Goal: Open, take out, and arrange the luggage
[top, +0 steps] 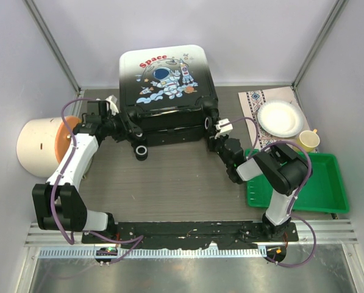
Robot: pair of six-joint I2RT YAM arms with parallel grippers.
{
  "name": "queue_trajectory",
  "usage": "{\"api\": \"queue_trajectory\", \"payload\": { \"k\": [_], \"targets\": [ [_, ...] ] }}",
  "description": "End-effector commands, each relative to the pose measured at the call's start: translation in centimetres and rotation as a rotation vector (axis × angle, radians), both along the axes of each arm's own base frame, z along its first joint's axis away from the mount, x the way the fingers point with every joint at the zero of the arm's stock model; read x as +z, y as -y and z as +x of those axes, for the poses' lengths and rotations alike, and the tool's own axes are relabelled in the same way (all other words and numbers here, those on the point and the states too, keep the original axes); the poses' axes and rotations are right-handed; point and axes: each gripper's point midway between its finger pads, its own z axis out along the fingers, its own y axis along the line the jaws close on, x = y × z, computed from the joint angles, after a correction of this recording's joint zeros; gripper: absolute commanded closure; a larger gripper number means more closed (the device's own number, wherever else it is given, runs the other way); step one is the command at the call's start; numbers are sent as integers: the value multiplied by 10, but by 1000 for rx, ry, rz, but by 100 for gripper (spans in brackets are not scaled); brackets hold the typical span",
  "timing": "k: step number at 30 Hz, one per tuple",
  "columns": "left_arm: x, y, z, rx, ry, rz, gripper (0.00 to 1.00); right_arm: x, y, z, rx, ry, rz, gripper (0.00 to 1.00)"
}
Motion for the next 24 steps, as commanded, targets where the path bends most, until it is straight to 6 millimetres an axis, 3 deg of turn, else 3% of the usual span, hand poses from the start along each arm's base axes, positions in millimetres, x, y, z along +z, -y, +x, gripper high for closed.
{"api": "queue_trajectory", "payload": {
  "k": [1, 6, 14, 20, 22, 24],
  "targets": [
    [-13, -9, -1, 32, -30, 18, 100, 88, 7, -3, -21, 277, 119, 99],
    [-17, -19, -2, 65, -52, 11, 100, 76, 40, 4, -154, 229, 78, 99],
    [-21, -58, 0, 146, -64, 85, 100, 75, 109, 49, -296, 235, -10, 99],
    [-20, -84, 10, 182, -65, 127, 100, 84, 127, 79, -305, 252, -87, 99],
    [-20, -91, 15, 183, -58, 149, 100, 91, 122, 92, -280, 268, -88, 99],
    [-18, -99, 24, 188, -51, 176, 100, 84, 117, 103, -252, 263, -93, 99]
  ]
}}
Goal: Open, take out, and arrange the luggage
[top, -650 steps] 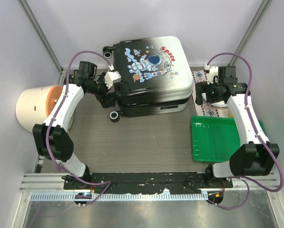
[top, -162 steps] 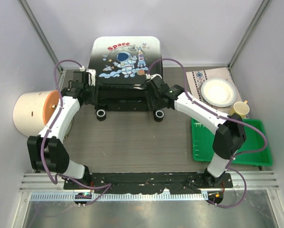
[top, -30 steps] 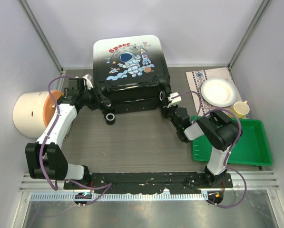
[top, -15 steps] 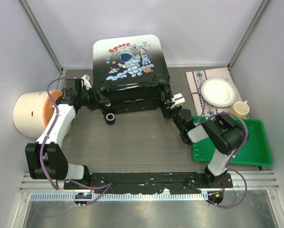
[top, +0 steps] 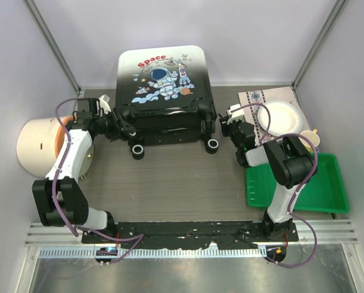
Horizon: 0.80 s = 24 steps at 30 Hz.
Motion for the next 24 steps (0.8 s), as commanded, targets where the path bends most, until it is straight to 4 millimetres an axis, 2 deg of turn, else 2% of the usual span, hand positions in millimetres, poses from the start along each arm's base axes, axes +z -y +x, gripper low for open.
{"api": "queue_trajectory", "payload": {
  "k": [1, 2, 4, 6, 7, 8, 9, 10, 11, 12, 14, 15, 16, 18, 19, 21, 22, 24],
  "targets": [
    [-18, -75, 23, 171, -26, 227, 100, 77, 37, 55, -133, 248, 28, 99],
    [-17, -80, 29, 164, -20, 245, 100, 70, 29, 59, -91, 240, 22, 99],
    [-17, -88, 37, 163, -14, 274, 100, 80, 12, 65, -9, 273, 33, 99],
    [-15, -103, 51, 167, 4, 300, 100, 82, -7, 63, 98, 275, 60, 99],
    [-11, -103, 56, 148, 21, 284, 100, 85, -15, 61, 138, 278, 75, 99],
    [5, -108, 66, 130, 67, 279, 100, 86, -27, 54, 203, 272, 89, 99],
    [2, -104, 63, 37, 58, 297, 86, 91, -33, 50, 230, 272, 90, 99],
    [28, -92, 69, -44, 138, 266, 67, 88, -46, 41, 269, 258, 88, 99],
    [39, -88, 67, -99, 184, 279, 51, 88, -54, 35, 304, 255, 80, 99],
    [63, -85, 64, -103, 256, 291, 38, 88, -60, 28, 322, 244, 82, 99],
    [89, -76, 54, -130, 340, 288, 29, 87, -79, 17, 368, 231, 84, 99],
    [109, -70, 43, -138, 381, 286, 9, 85, -82, 14, 371, 219, 88, 99],
    [120, -62, 38, -151, 401, 296, 8, 85, -93, 8, 394, 216, 95, 99],
    [127, -47, 21, -213, 411, 325, 6, 83, -103, 1, 410, 205, 102, 99],
    [132, -26, 8, -269, 429, 324, 6, 83, -115, -6, 433, 206, 105, 99],
    [124, -5, -7, -306, 404, 338, 5, 84, -125, -13, 450, 200, 119, 99],
    [118, 29, -22, -393, 392, 311, 5, 85, -130, -16, 459, 197, 125, 99],
    [109, 51, -31, -424, 381, 315, 6, 86, -149, -28, 496, 196, 133, 99]
  ]
}}
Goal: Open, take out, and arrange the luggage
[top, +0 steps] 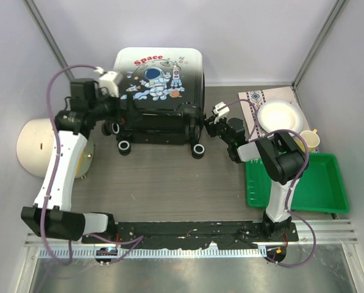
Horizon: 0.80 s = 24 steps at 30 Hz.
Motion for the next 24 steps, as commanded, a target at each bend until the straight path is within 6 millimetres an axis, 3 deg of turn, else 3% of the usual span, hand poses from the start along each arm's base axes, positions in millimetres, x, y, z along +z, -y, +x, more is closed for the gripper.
{"api": "queue_trajectory", "payload": {
  "k": [1, 6, 9, 13, 18, 24],
  "targets": [
    [-24, 69, -41, -151, -73, 16, 6, 91, -67, -35, 174, 213, 146, 99],
    [-39, 115, -42, -168, -62, 73, 7, 99, -113, -75, 264, 201, 197, 99],
    [-47, 124, -44, -163, -79, 84, 6, 105, -125, -94, 285, 198, 214, 99],
    [-70, 111, -45, -128, -132, 173, 7, 102, -127, -99, 263, 191, 198, 99],
    [-111, 84, -56, -117, -237, 355, 17, 102, -124, -90, 215, 216, 169, 99],
    [-126, 70, -56, -114, -236, 460, 25, 101, -121, -87, 189, 227, 145, 99]
  ]
}}
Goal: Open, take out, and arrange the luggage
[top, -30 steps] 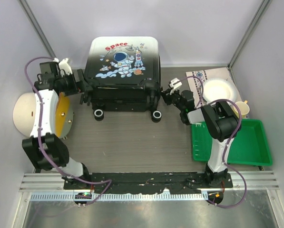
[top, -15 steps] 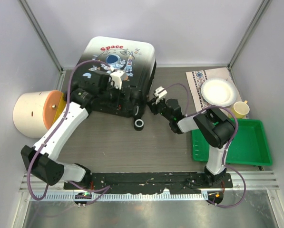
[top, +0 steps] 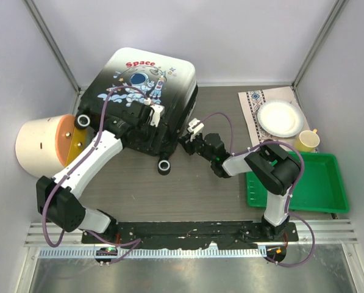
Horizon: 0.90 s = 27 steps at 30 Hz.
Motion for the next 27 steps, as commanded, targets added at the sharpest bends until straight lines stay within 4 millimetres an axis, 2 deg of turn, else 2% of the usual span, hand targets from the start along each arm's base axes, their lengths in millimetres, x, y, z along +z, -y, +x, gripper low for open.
{"api": "queue_trajectory", "payload": {
  "k": [1, 3, 6, 7, 9, 10, 12, 13, 15, 16, 17, 18, 19, 20, 21, 22, 25, 27],
  "targets": [
    [-5, -14, 5, -12, 39, 107, 28, 99, -8, 7, -10, 246, 163, 99],
    [-4, -1, 4, -52, 55, 95, 34, 97, -4, 9, -31, 244, 154, 99],
    [-2, 24, 4, -142, 80, 86, 53, 95, 3, 12, -64, 240, 137, 99],
    [-6, 33, 6, -168, 78, 85, 76, 95, 7, 13, -85, 243, 129, 99],
    [-5, 55, 1, -237, 79, 61, 96, 92, 15, 14, -106, 239, 120, 99],
    [-6, 64, -1, -270, 80, 67, 100, 91, 19, 15, -117, 234, 117, 99],
    [-9, 89, -16, -401, 88, 77, 100, 88, 31, 15, -136, 230, 108, 99],
    [-10, 95, -23, -438, 84, 80, 100, 82, 37, 13, -142, 222, 94, 99],
    [-14, 104, -46, -527, 27, 63, 100, 87, 47, 11, -149, 245, 82, 99],
    [-14, 104, -54, -546, 8, 52, 100, 78, 52, 5, -144, 232, 60, 99],
    [-19, 100, -62, -572, -15, 55, 100, 78, 56, 2, -140, 235, 55, 99],
    [-13, 96, -71, -600, -12, 40, 100, 84, 60, -3, -135, 244, 59, 99],
    [-15, 90, -83, -628, -40, 37, 100, 72, 66, -11, -130, 217, 35, 99],
    [-23, 81, -93, -664, -64, 58, 100, 70, 68, -16, -118, 216, 28, 99],
    [-15, 74, -102, -688, -50, 47, 100, 77, 71, -23, -109, 227, 34, 99],
    [-25, 62, -115, -702, -93, 71, 100, 66, 75, -31, -96, 204, 7, 99],
    [-30, 35, -133, -726, -120, 116, 100, 60, 83, -44, -81, 175, -22, 99],
    [-33, 21, -134, -694, -134, 146, 100, 59, 89, -43, -106, 171, -45, 99]
  ]
}}
